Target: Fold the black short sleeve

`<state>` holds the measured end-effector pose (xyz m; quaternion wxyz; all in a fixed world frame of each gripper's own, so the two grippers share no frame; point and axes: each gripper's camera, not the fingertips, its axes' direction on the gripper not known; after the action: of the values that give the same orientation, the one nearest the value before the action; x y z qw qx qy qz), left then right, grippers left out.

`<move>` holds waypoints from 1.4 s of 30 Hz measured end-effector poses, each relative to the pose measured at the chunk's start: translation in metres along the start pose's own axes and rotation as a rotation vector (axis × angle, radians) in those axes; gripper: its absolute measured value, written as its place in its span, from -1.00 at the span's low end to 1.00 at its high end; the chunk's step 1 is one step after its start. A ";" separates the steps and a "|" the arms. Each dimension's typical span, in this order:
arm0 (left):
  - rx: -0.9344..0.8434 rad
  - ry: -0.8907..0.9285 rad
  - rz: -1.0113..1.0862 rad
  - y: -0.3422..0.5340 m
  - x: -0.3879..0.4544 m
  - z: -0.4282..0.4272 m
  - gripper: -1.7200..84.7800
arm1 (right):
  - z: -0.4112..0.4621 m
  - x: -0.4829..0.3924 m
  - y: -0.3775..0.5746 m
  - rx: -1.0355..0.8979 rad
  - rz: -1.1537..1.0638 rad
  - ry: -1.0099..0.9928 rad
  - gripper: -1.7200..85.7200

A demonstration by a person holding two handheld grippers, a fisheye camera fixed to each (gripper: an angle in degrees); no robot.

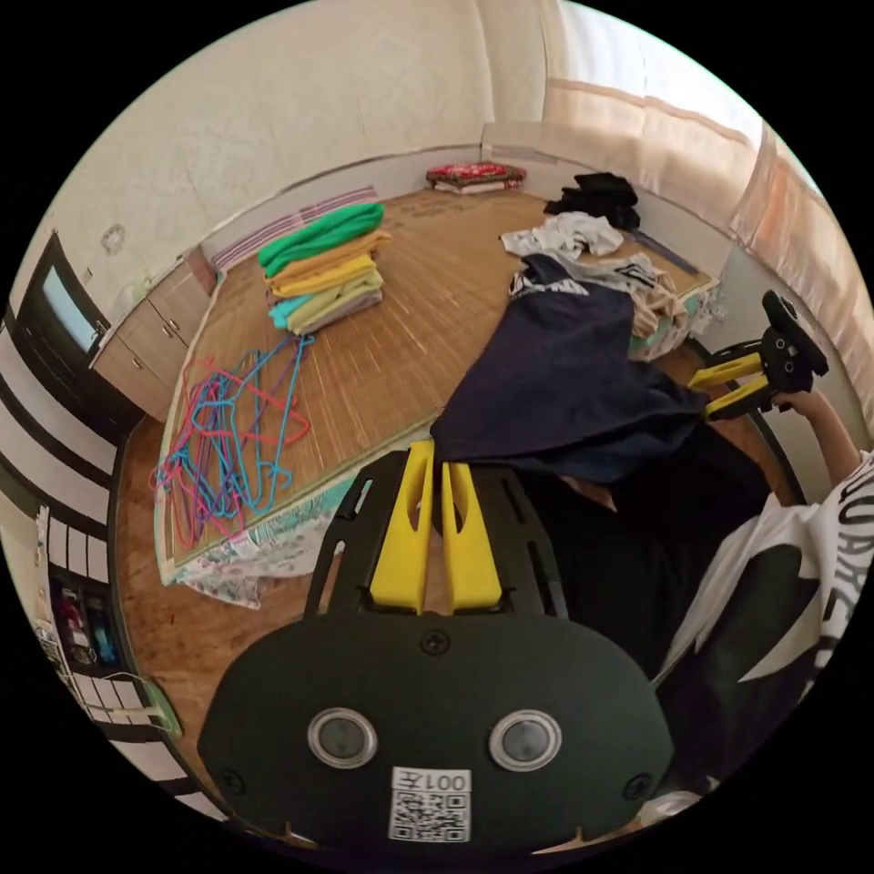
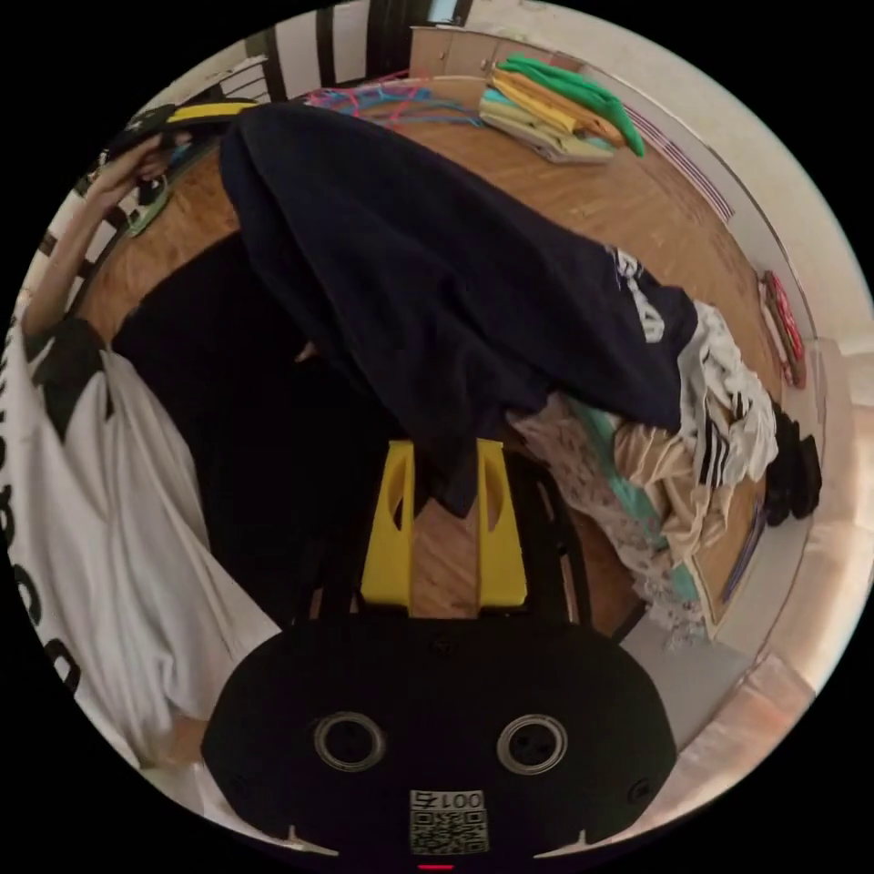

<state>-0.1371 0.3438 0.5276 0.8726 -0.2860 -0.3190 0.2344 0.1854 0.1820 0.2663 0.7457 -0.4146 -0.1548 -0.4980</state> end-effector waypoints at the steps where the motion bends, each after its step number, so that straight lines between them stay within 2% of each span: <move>1: -0.027 -0.013 0.003 0.002 0.004 0.001 -0.98 | 0.012 0.001 0.006 0.001 0.045 0.016 -0.76; 7: -0.053 -0.102 0.027 -0.011 0.028 0.000 -0.98 | 0.035 0.032 0.033 0.254 0.252 -0.148 -0.84; 9: -0.037 -0.112 0.014 -0.022 0.026 -0.005 -0.98 | 0.029 0.039 0.037 0.312 0.280 -0.126 -0.88; 10: -0.015 -0.118 0.015 -0.030 0.024 -0.010 -0.98 | 0.021 0.042 0.038 0.349 0.312 -0.040 -0.90; 13: 0.037 -0.147 0.048 -0.055 0.017 -0.027 -0.98 | -0.007 0.054 0.030 0.386 0.266 0.068 -0.92; 17: 0.111 -0.271 0.119 -0.088 0.012 -0.065 -0.98 | -0.064 0.059 0.026 0.470 0.126 0.197 -0.94; 21: 0.154 -0.366 0.165 -0.095 0.009 -0.110 -0.98 | -0.111 0.052 0.038 0.508 -0.083 0.172 -0.94; 23: 0.147 -0.395 0.229 -0.090 0.009 -0.136 -0.98 | -0.126 0.047 0.045 0.460 -0.227 0.078 -0.94; 27: 0.058 -0.354 0.356 -0.081 0.017 -0.149 -0.98 | -0.113 0.049 0.038 0.315 -0.338 -0.098 -0.94; 32: -0.210 -0.078 0.434 -0.076 0.022 -0.089 -0.98 | -0.027 0.060 0.013 0.061 -0.362 -0.344 -0.94; 35: -0.286 0.096 0.448 -0.062 0.013 -0.056 -0.98 | 0.006 0.085 0.020 -0.042 -0.329 -0.472 -0.93; 38: -0.412 0.269 0.388 -0.049 -0.022 -0.041 -0.98 | 0.015 0.125 0.038 -0.117 -0.229 -0.450 -0.92; 39: -0.436 0.273 0.369 -0.048 -0.031 -0.040 -0.98 | 0.016 0.133 0.040 -0.124 -0.205 -0.422 -0.91; 42: -0.483 0.202 0.254 -0.057 -0.076 -0.034 -0.98 | 0.016 0.174 0.030 -0.060 -0.078 -0.176 -0.87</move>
<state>-0.1526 0.2457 0.5103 0.7704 -0.5448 -0.2388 0.2295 0.2939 0.0929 0.3741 0.6966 -0.4726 -0.2205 -0.4927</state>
